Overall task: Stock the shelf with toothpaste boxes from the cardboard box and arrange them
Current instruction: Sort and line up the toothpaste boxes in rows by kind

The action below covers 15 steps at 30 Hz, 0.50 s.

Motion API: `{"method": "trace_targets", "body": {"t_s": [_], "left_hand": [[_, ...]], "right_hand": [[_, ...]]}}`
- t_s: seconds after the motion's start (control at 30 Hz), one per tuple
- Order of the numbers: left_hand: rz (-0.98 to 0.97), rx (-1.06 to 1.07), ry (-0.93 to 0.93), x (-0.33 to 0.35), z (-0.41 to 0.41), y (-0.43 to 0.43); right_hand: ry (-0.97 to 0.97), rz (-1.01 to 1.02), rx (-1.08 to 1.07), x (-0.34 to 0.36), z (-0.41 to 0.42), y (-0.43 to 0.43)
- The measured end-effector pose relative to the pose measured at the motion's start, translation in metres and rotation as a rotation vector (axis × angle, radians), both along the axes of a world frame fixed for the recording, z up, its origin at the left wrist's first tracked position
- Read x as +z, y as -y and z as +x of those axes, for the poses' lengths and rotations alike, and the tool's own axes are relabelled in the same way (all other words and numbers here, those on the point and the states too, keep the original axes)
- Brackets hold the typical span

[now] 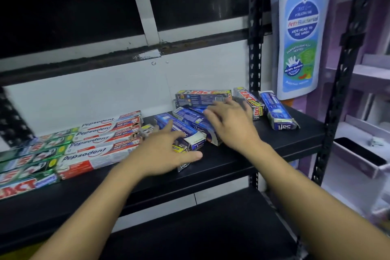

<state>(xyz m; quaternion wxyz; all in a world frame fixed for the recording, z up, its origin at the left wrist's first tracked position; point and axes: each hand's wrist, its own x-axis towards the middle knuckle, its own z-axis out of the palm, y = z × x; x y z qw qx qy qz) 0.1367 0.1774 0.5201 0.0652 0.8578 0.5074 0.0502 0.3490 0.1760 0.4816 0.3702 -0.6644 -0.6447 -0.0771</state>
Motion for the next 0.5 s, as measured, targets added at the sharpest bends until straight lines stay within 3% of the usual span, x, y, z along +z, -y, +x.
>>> {"method": "trace_targets", "body": {"t_s": [0.1, 0.2, 0.33, 0.5], "left_hand": [[0.07, 0.109, 0.151, -0.027, 0.002, 0.009], [0.142, 0.168, 0.278, -0.045, 0.005, 0.015], [0.211, 0.147, 0.288, -0.05, 0.004, 0.016], [0.241, 0.121, 0.423, -0.041, -0.006, 0.018]], "right_hand": [[-0.051, 0.165, -0.069, 0.011, 0.014, -0.012], [-0.038, 0.008, -0.154, 0.021, 0.025, -0.024], [-0.137, -0.119, 0.003, 0.024, 0.04, -0.042], [-0.148, 0.077, -0.004, 0.024, 0.048, -0.033]]}}
